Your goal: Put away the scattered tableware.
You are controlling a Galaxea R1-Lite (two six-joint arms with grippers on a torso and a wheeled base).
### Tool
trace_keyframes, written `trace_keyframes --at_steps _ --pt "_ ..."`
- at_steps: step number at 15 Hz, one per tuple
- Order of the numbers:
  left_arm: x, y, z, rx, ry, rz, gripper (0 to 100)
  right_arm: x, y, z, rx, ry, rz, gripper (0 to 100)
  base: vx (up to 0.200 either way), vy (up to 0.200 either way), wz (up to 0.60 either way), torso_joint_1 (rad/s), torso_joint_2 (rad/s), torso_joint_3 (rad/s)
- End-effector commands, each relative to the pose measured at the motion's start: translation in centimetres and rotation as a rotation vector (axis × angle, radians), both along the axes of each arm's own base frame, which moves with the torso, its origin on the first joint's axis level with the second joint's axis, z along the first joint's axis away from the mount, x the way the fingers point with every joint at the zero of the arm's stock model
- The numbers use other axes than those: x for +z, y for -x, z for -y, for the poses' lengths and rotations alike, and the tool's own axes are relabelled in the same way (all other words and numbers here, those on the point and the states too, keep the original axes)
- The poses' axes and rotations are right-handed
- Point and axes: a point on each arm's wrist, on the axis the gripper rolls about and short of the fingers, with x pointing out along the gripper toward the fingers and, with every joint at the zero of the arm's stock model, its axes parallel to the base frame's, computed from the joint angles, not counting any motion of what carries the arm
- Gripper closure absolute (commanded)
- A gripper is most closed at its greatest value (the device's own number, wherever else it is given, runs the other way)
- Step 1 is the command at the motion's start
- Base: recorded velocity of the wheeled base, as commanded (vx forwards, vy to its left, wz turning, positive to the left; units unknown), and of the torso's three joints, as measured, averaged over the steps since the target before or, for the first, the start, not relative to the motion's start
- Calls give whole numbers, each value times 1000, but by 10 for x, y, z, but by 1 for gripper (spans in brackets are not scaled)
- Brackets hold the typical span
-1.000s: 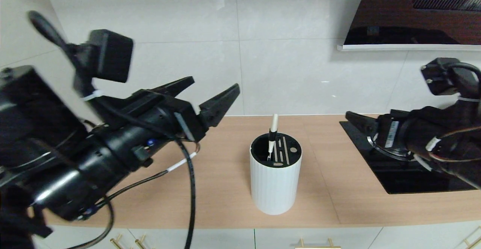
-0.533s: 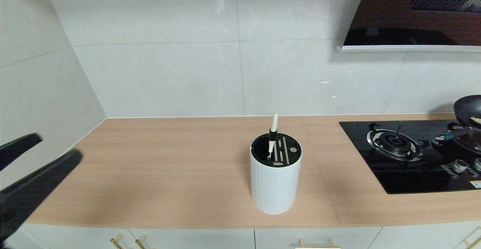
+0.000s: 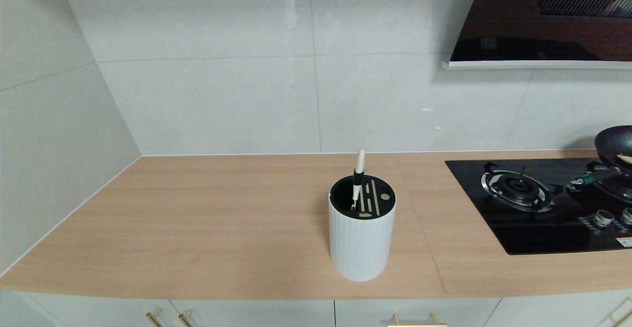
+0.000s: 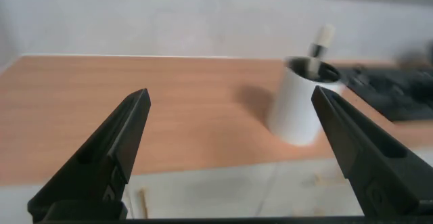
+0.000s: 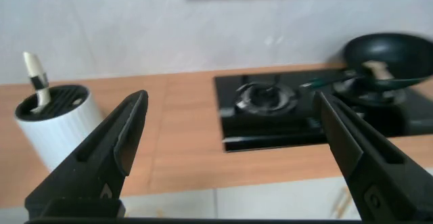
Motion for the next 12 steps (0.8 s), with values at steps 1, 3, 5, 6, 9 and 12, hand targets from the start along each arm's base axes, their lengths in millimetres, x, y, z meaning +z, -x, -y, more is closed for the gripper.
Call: trace_keyframes --at_steps 1,3,5,6,9,12 --pt "-10 2 2 69 19 29 0 -17 25 -4 -71 0 105 0 0 0 0 0 0 0" --pt "-28 8 6 83 5 68 0 -34 20 -5 -93 4 66 0 0 0 0 0 0 0" --pt "-52 -4 6 105 -3 0 0 -49 10 -5 -104 0 7 0 0 0 0 0 0 0" --pt "-71 -12 6 115 -36 -32 0 -65 1 -5 -103 5 -50 0 0 0 0 0 0 0" --pt "-79 -13 5 174 -147 -107 0 -102 -21 -5 -80 12 -70 0 0 0 0 0 0 0" --pt "-82 -12 4 179 -195 -128 0 -111 -25 -8 42 16 -88 0 0 0 0 0 0 0"
